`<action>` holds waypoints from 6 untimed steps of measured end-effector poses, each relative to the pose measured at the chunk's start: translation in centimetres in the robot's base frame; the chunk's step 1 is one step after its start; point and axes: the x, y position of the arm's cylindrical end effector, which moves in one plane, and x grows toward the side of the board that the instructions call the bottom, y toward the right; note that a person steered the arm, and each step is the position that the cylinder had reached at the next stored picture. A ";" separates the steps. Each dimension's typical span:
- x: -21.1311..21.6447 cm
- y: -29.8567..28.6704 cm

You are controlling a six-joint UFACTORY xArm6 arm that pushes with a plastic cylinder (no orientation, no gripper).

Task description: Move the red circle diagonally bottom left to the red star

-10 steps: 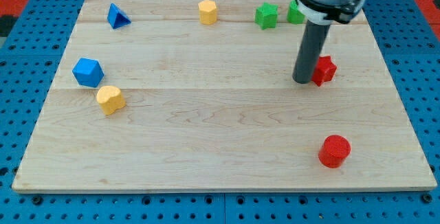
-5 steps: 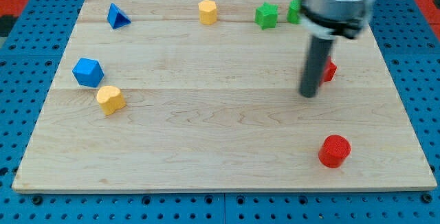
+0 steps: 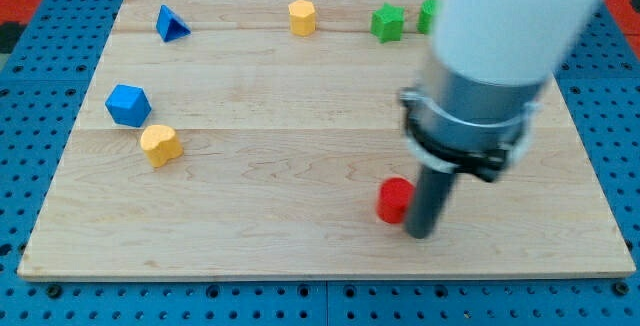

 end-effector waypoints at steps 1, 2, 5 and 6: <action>-4.0 1.0; -7.8 -2.6; -22.1 -6.9; -25.3 -8.2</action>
